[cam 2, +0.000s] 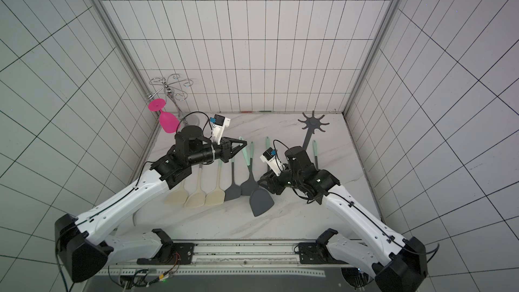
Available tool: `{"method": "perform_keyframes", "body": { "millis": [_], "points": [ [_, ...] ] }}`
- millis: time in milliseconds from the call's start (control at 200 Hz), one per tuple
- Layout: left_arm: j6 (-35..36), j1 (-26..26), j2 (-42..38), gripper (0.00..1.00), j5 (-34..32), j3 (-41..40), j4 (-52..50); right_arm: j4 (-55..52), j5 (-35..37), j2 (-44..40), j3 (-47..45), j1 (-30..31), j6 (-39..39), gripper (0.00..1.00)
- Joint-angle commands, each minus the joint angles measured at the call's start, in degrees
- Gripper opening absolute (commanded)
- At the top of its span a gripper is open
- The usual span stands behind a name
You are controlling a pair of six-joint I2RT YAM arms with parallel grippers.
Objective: Take the spatula off the kitchen utensil rack
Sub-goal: Place the spatula at the center of the board.
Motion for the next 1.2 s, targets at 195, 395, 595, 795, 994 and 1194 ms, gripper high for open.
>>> {"method": "perform_keyframes", "body": {
  "millis": [195, 395, 595, 795, 994, 1194],
  "points": [
    [-3.3, 1.5, -3.4, 0.00, -16.9, -0.6, -5.0, 5.1, 19.6, 9.8, 11.1, 11.1, 5.4, 0.42],
    [-6.1, 3.5, -3.1, 0.00, -12.6, -1.2, -4.2, 10.3, 19.1, 16.4, 15.4, 16.7, 4.1, 0.44],
    [-7.7, 4.4, -4.5, 0.00, -10.6, -2.8, -2.3, 10.7, 20.4, 20.2, 17.5, 17.4, 2.8, 0.46],
    [-8.5, 5.1, -4.7, 0.00, -8.1, -3.5, -1.8, 11.3, 22.2, 21.5, 17.9, 17.4, 2.4, 0.42],
    [-8.8, 6.2, -6.6, 0.00, -7.8, -4.6, -2.1, 12.0, 26.2, 19.5, 15.6, 17.4, 2.9, 0.46],
    [-9.4, 6.6, -7.4, 0.00, -7.1, -4.6, -1.7, 13.2, 23.8, 21.3, 15.1, 17.4, 4.5, 0.47]
  ]
}}
